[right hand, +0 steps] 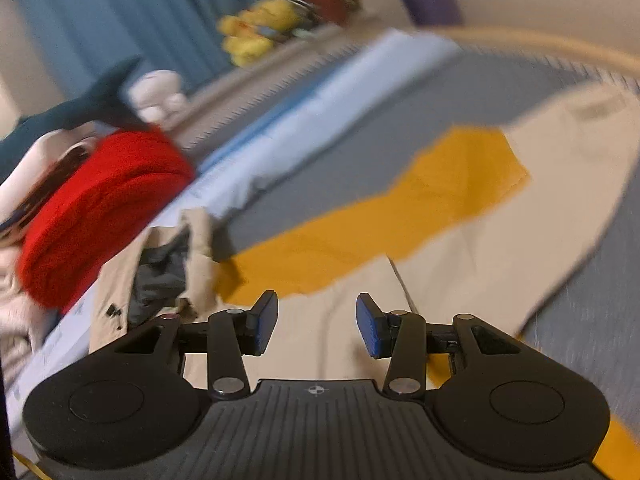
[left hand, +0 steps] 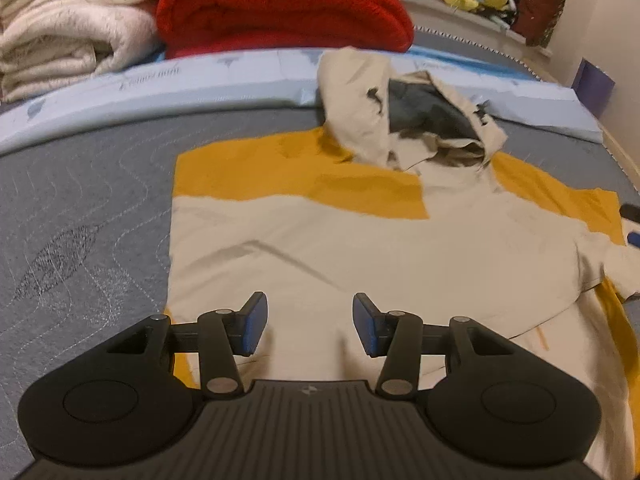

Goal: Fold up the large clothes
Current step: 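Move the right tool to the other sleeve cuff and close on it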

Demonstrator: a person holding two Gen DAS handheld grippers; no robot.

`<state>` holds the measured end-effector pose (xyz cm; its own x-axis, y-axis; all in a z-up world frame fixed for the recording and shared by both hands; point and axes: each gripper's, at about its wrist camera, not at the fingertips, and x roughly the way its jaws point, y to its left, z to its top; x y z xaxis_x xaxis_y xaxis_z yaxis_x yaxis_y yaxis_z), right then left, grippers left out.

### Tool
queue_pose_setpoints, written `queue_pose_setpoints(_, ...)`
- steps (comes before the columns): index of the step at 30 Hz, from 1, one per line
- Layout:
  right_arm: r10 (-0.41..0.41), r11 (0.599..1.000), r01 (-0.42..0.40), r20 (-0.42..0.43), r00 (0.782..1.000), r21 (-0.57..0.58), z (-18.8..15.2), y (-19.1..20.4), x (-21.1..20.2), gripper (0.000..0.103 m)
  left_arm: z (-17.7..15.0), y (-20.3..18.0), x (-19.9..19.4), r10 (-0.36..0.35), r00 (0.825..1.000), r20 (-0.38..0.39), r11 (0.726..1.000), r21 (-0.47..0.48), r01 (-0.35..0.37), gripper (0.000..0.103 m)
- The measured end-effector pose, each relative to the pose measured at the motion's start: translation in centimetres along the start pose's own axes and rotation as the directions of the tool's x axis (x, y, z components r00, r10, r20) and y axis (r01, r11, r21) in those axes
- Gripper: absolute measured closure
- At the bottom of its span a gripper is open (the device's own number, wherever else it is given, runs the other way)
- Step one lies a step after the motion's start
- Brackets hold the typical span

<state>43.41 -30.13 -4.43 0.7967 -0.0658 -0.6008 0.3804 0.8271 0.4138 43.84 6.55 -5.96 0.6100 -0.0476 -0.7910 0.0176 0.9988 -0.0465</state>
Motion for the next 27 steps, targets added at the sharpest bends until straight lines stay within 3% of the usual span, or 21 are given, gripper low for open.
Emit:
queue_pose_setpoints(7, 0.05, 0.983, -0.033, 0.088, 0.995, -0.181, 1.4, -0.8, -4.0, 0.058, -0.5, -3.1, -3.6, -0.02, 0.996, 0.091, 1.0, -0.01, 0.021, 0.051)
queue_pose_setpoints(16, 0.01, 0.988, 0.008, 0.118, 0.993, -0.153, 3.8, -7.9, -6.3, 0.058, -2.1, -7.1, -5.1, -0.07, 0.993, 0.09, 0.997, 0.05, 0.065, 0.048)
queue_pose_setpoints(17, 0.002, 0.99, 0.016, 0.126, 0.992, -0.138, 4.2, -9.0, -6.5, 0.06, -2.1, -7.3, -5.1, -0.072, 0.993, 0.091, 0.996, 0.051, 0.068, 0.048)
queue_pose_setpoints(19, -0.016, 0.995, 0.029, 0.143, 0.99, -0.094, 5.2, -11.7, -6.8, 0.095, -2.2, -7.6, -4.9, -0.073, 0.993, 0.095, 0.996, 0.05, 0.068, 0.048)
queue_pose_setpoints(20, -0.027, 0.997, 0.038, 0.151, 0.988, -0.073, 5.6, -12.7, -6.8, 0.1, -2.2, -7.7, -4.7, -0.071, 0.993, 0.095, 0.997, 0.05, 0.066, 0.048)
queue_pose_setpoints(27, -0.148, 0.985, 0.127, 0.209, 0.967, 0.114, 8.8, -21.8, -7.1, 0.097, -2.2, -8.2, -3.7, -0.079, 0.994, 0.075, 0.995, 0.06, 0.074, 0.048)
